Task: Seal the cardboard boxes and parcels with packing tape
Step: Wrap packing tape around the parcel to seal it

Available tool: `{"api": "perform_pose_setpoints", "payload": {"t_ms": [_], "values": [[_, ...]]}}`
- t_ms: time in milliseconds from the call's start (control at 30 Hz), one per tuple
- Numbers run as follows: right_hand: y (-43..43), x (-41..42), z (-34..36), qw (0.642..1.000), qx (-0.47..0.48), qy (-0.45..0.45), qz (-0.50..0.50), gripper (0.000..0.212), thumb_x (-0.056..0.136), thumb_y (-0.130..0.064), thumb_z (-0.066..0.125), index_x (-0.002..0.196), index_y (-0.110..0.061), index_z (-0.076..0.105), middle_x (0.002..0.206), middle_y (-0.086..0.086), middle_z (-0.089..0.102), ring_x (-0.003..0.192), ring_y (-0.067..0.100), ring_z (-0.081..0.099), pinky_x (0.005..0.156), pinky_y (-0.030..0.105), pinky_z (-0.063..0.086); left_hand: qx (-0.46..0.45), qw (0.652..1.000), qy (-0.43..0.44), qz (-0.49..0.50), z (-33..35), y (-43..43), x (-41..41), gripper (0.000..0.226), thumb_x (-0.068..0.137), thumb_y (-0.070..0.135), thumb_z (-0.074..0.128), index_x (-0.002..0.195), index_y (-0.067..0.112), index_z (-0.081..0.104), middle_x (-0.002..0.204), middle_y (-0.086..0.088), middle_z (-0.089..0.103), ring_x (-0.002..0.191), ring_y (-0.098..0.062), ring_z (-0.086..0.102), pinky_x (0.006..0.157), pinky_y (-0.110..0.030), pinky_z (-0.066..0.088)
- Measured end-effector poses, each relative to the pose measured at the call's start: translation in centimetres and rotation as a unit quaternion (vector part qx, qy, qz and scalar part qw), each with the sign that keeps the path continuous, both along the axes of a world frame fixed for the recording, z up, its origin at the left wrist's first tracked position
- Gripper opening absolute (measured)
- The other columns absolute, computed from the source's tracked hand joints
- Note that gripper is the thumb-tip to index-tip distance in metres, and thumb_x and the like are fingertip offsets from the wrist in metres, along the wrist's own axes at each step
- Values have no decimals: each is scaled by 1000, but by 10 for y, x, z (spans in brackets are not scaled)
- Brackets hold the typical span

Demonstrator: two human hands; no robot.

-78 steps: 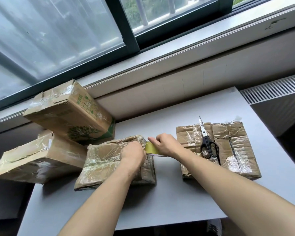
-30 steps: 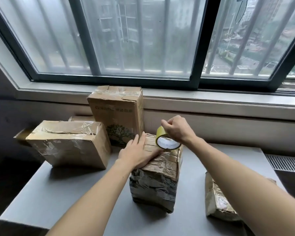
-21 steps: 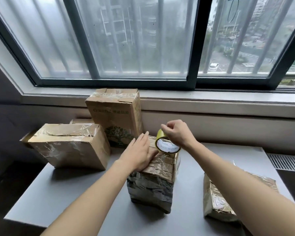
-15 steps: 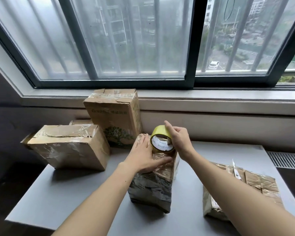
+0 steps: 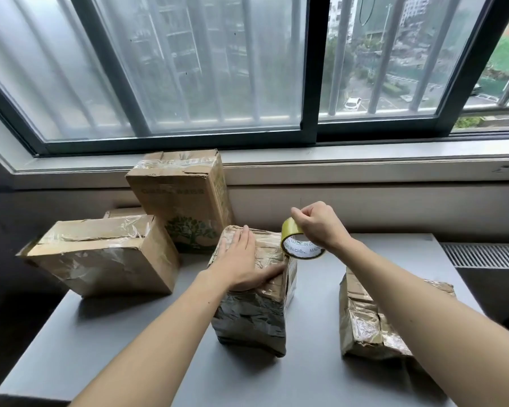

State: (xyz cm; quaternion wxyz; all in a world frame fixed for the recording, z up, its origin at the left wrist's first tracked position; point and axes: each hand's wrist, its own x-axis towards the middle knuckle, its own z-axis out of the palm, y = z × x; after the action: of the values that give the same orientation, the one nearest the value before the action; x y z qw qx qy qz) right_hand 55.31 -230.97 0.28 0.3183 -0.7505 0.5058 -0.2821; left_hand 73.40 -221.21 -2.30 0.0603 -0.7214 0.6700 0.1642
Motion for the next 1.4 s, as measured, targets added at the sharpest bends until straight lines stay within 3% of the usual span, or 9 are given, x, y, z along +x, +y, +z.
{"api": "perform_pose_setpoints", "payload": {"t_ms": [200, 400, 533, 700, 833, 900, 1000, 1167, 1400], "values": [[6, 2, -9, 990, 8, -127, -57, 59, 97, -32, 55, 50, -21, 20, 49, -9, 17, 50, 13, 18, 54, 36, 19, -9, 999, 37, -11, 2, -8, -34, 108, 84, 80, 39, 158, 18, -8, 164, 0, -18, 152, -18, -16, 119, -61, -6], [20, 4, -37, 888, 221, -382, -131, 51, 92, -43, 58, 59, -7, 45, 52, 8, 36, 44, 22, 42, 52, 30, 35, -21, 999, 25, 7, -4, -13, -39, 83, 95, 58, 39, 159, 25, -3, 165, -7, -18, 152, -27, -13, 116, -63, -8], [12, -6, -21, 954, 102, -269, -86, 58, 97, -26, 59, 50, -21, 27, 53, 0, 20, 48, 15, 20, 44, 26, 14, -10, 1000, 14, 15, -5, -14, -38, 83, 97, 53, 37, 159, 17, -6, 164, -5, -20, 152, -25, -14, 117, -62, -6], [11, -39, -33, 995, 21, -75, -68, 58, 94, -24, 54, 47, -19, 20, 51, -4, 15, 46, 11, 15, 44, 28, 17, 3, 1000, -12, -12, -4, -10, -42, 73, 101, 46, 31, 158, 22, -8, 164, 0, -22, 152, -30, -15, 116, -66, -4], [18, -32, -58, 996, 50, 31, -62, 56, 95, -30, 45, 44, -12, 33, 46, 5, 22, 51, 23, 36, 56, 34, 25, 5, 999, -8, -34, -3, -8, -45, 66, 101, 42, 31, 156, 41, -6, 164, 0, -21, 151, -33, -16, 113, -69, -5], [21, -25, -62, 993, 70, 79, -45, 46, 105, -27, 36, 65, -4, 42, 54, 6, 40, 70, 34, 49, 65, 31, 27, 3, 1000, -5, -25, -2, -9, -42, 66, 99, 41, 31, 156, 43, -3, 165, 2, -16, 152, -31, -13, 114, -68, -4], [24, -28, -62, 992, 102, 75, -28, 48, 108, -35, 27, 82, -5, 53, 77, 13, 54, 79, 32, 53, 72, 31, 37, -22, 999, 32, 17, 2, -16, -40, 62, 99, 51, 28, 157, 39, 10, 167, 6, 0, 153, -23, -3, 115, -68, 0], [32, -31, -59, 993, 99, 53, -22, 52, 109, -33, 27, 82, 0, 56, 83, 25, 60, 85, 38, 58, 76, 39, 40, -10, 996, -1, 88, 5, -36, -58, 68, 99, 61, 28, 157, 26, 18, 163, -1, 14, 151, -26, 6, 113, -69, 13], [37, -26, -56, 993, 112, -23, -26, 62, 104, -47, 42, 53, -15, 28, 51, -1, 33, 52, 17, 33, 49, 29, 27, -69, 989, -18, 128, -2, -39, -47, 43, 101, 44, 38, 133, 16, 40, 142, -10, 33, 137, -32, 24, 106, -64, 28]]}}
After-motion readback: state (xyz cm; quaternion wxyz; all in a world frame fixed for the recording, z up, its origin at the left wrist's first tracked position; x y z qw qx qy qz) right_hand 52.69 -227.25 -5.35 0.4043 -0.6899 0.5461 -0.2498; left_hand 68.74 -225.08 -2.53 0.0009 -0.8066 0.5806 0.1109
